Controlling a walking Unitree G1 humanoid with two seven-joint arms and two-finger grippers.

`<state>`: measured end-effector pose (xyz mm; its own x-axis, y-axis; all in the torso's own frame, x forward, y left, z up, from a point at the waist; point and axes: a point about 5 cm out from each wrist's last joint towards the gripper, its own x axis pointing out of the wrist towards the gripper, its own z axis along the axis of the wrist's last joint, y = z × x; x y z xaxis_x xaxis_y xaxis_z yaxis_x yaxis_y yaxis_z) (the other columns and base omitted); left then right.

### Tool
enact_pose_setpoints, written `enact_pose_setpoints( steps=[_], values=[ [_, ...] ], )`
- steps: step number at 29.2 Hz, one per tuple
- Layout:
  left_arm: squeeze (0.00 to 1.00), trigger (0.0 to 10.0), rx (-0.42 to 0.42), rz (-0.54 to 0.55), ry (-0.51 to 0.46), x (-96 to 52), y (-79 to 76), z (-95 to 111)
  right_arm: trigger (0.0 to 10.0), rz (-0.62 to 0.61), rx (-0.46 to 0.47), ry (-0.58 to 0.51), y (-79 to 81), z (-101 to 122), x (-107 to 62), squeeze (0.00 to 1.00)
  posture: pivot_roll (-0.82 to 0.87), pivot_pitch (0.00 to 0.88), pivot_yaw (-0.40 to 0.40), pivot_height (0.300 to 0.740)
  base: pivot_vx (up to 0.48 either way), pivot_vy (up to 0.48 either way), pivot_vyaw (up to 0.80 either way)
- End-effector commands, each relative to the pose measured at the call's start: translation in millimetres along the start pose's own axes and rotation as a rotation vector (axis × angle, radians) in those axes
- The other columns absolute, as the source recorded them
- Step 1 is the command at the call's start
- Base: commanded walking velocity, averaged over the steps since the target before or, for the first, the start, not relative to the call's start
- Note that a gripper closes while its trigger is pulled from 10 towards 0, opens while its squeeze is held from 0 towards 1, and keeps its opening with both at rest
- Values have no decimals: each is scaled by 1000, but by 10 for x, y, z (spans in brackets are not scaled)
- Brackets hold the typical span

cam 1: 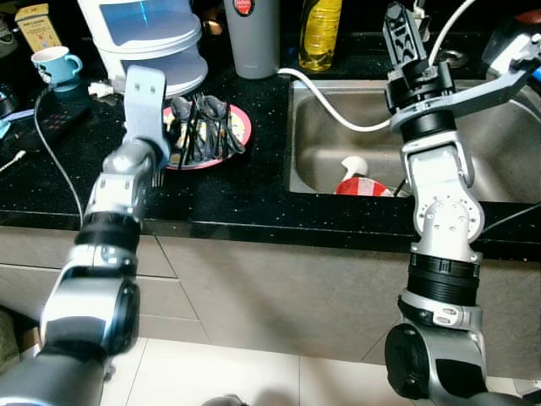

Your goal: Kitchen organization

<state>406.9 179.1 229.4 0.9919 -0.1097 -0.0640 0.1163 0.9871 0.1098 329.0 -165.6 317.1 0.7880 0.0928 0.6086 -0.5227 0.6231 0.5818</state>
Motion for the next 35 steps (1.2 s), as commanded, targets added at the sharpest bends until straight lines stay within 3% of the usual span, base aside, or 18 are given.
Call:
enact_pose_setpoints(
  steps=[1,12,13,14,16,17,18,20,22,23,28,30,32,35],
  values=[
    [0,10000,-33,-41,72,12,-49,-165,10000,7,0,1,27,7,-1,0,61,0,87,740,0,0,0],
    [0,10000,-79,-7,193,28,-55,-424,10000,-10,-11,-2,12,50,-24,0,36,0,91,740,0,0,0],
    [0,9294,-98,-7,214,22,-51,-460,10000,-9,-11,-1,15,50,-21,0,36,0,91,740,0,0,0],
    [0,9294,-120,-10,234,16,-49,-500,10000,-3,-12,1,25,46,-17,0,36,0,91,740,0,0,0],
    [0,7490,-177,-39,276,0,-69,-575,10000,6,-13,4,42,41,-14,0,35,0,93,740,0,0,0],
    [0,4902,-191,-50,283,-5,-80,-598,10000,6,-12,4,41,41,-13,0,35,0,93,740,0,0,0],
    [0,5412,-225,-52,289,-11,-85,-619,10000,3,-8,4,34,37,-10,0,35,0,93,740,0,0,0],
    [0,5412,-262,-50,294,-16,-86,-638,10000,0,-4,4,26,32,-6,0,35,0,93,740,0,0,0],
    [0,4824,-301,-48,298,-22,-78,-652,10000,4,-2,8,33,17,-2,0,48,0,88,740,0,0,0],
    [0,157,-316,-45,301,-25,-65,-660,10000,7,-1,9,38,11,2,0,48,0,88,740,0,0,0],
    [0,0,-322,-23,299,-30,-13,-668,10000,8,6,9,40,3,15,0,57,0,82,740,0,0,0],
    [0,0,-312,7,257,-23,44,-615,10000,13,9,14,48,-13,23,0,59,0,82,740,0,0,0],
    [0,0,-293,24,176,-5,88,-491,10000,14,10,14,47,-14,23,0,59,0,82,740,0,0,0],
    [0,0,-203,47,-15,14,134,-172,10000,4,19,6,33,-2,23,0,63,0,81,740,0,0,0]
  ],
)
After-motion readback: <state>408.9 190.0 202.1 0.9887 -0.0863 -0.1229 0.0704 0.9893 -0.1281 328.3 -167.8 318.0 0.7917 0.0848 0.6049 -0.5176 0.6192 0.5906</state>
